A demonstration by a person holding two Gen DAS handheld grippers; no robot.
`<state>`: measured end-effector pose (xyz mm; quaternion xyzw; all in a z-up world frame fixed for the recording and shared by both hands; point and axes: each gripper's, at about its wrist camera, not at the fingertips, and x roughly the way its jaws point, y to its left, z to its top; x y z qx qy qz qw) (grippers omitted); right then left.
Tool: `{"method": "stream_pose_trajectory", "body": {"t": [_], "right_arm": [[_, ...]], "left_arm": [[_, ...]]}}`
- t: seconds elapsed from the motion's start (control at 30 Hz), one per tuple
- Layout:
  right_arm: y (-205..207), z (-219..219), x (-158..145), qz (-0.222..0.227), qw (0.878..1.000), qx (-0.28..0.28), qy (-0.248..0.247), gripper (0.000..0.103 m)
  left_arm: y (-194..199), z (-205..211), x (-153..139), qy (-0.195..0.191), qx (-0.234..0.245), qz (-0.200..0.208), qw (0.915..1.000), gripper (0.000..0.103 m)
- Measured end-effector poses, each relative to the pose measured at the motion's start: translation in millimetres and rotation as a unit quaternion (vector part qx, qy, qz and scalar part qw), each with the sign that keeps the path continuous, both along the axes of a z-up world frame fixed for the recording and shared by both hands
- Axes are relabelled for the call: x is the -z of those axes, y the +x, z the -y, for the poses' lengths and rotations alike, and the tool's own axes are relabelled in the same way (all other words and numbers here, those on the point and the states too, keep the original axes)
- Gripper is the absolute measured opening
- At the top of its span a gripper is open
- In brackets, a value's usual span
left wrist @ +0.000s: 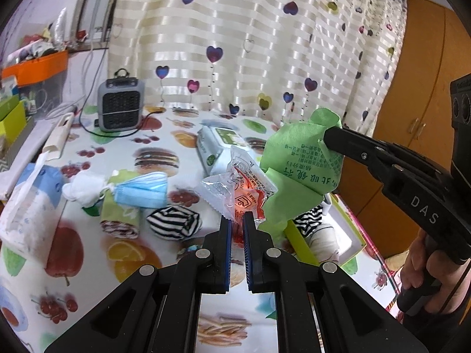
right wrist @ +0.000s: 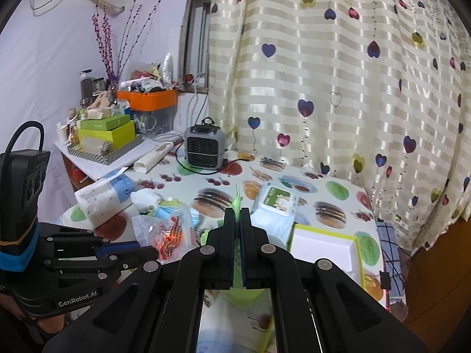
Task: Organize soft objects
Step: 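Carry the green cloth and the plastic bag over the white box with both tools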
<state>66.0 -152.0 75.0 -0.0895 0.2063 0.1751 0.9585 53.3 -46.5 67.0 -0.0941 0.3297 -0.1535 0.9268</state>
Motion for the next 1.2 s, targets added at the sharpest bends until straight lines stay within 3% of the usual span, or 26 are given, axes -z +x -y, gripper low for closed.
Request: {"method": "stream_pose_trajectory", "body": {"t": [0.7,1.2], "right_arm": [[19.8,80.9,6.9,-0.004,0.996,0.081,0.023,0.003],[26.7,134.3,44.3,-0.050,0.990,0.130,0.038,0.003]], "left_arm": [[40.8,70.2,2.0,0.008,0.068,-0.006,0.9976,0.007],[64.7,106.5,15.2,0.021,0.098,-0.023,0.9947,0.007]]}}
